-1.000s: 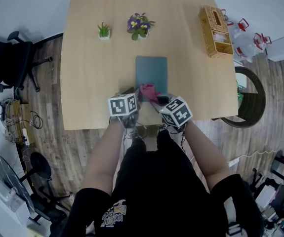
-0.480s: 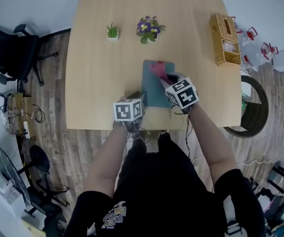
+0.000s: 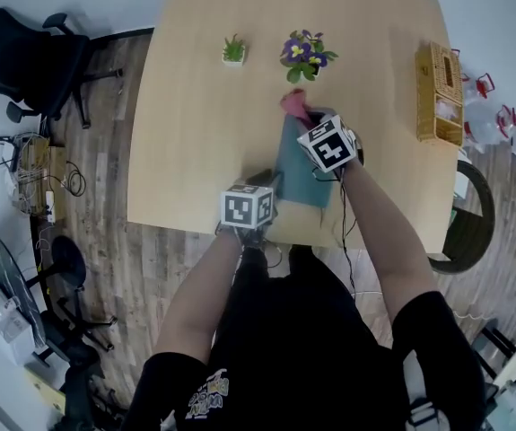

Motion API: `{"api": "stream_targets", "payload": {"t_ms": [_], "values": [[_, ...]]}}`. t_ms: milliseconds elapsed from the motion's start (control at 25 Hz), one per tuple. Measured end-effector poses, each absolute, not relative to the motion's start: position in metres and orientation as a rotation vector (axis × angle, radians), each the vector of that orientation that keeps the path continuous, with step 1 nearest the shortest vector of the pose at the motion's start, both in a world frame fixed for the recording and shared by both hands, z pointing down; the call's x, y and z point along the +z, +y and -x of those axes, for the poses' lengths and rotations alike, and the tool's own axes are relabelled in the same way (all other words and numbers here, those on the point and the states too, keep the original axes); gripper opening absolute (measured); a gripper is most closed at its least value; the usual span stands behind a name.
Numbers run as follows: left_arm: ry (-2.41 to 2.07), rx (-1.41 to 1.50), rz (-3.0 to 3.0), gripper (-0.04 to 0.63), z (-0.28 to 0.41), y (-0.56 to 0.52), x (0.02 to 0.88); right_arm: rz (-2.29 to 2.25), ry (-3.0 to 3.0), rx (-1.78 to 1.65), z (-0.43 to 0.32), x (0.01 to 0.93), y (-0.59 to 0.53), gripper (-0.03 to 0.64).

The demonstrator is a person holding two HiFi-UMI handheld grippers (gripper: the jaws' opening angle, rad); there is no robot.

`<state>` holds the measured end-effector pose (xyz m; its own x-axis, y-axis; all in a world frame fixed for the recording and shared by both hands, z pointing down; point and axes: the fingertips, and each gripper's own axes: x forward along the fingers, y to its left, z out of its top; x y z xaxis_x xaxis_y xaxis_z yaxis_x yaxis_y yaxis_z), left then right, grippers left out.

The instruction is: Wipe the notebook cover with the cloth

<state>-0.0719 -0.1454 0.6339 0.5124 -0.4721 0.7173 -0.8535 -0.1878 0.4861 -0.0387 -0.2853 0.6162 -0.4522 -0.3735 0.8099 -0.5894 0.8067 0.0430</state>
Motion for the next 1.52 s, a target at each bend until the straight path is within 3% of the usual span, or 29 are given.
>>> {"api": "stream_targets", "payload": {"t_ms": [920,1520], "values": [[-1.105,0.523,-1.832,0.095,0.074,-0.144,0.635,-0.483,-2.118,0.140,0.072,0.622,-0.217,0.058],[-1.111,0.531,-1.835,0.095,0.075,-0.144,0.636,-0.563,-2.208,0.445,0.061,0.621,-0.157,0.058]]}}
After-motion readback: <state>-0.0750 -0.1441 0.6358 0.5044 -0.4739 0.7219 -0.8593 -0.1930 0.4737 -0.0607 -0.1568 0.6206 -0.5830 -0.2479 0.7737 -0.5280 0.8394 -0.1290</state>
